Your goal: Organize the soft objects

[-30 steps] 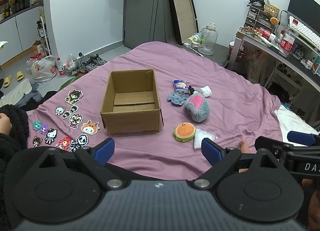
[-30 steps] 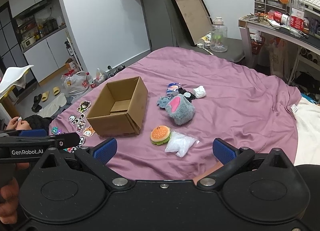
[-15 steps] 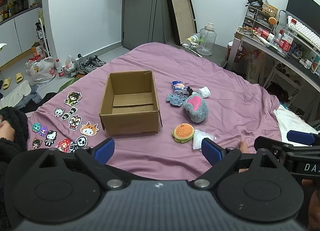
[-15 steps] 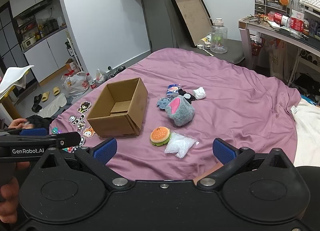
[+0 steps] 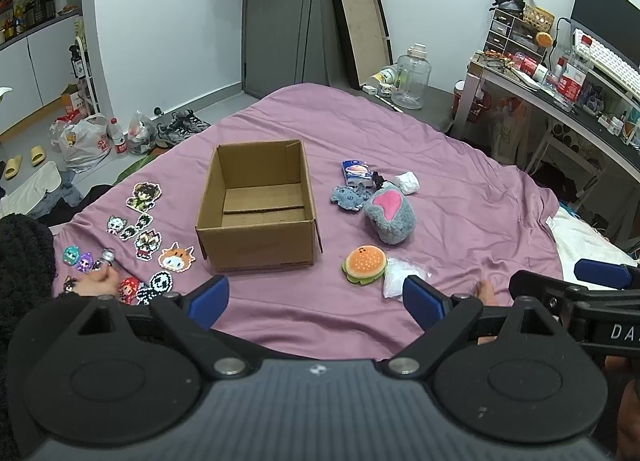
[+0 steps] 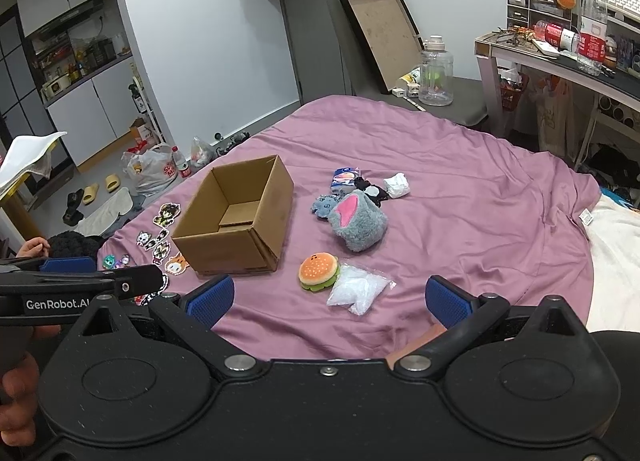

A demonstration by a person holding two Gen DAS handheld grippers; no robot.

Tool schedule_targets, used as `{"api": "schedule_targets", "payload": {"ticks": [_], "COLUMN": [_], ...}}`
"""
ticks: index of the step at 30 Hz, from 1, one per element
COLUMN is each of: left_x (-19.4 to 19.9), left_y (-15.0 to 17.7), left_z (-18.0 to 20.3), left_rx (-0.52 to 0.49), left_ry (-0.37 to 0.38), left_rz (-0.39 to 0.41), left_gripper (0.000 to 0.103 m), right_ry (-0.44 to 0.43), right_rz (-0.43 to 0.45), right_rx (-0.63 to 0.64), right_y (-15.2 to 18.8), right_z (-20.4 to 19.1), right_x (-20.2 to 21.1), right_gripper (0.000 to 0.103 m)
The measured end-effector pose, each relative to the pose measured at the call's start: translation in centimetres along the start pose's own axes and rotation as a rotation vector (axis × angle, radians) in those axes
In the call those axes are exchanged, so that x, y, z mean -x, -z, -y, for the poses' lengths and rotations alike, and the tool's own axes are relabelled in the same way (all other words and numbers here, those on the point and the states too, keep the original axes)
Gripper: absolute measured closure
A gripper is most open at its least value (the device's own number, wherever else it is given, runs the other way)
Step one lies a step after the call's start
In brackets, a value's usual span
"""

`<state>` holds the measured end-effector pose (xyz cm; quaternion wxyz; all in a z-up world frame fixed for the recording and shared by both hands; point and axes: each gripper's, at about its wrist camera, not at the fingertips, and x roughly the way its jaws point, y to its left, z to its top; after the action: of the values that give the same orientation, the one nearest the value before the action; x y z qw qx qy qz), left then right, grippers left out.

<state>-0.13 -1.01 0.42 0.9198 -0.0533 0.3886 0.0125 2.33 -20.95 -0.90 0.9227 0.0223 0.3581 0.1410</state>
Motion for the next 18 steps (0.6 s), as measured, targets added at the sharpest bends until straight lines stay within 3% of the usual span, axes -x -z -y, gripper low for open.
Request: {"api": "schedule_targets", "payload": {"ticks": [18], "left_x": [-1.5], "left_y": [-0.7], "left_z": [-0.1], "left_rx": [0.024], "left_ry": [-0.008], "left_rz": [0.017], "left_gripper": [0.01], "right_ry": [-0.023], "right_rz": [-0.011], "right_rx": [0.008], "right_y": [-0.8], "right_z": [0.5], "right_x": [-1.7], "right_gripper": [0.0]}}
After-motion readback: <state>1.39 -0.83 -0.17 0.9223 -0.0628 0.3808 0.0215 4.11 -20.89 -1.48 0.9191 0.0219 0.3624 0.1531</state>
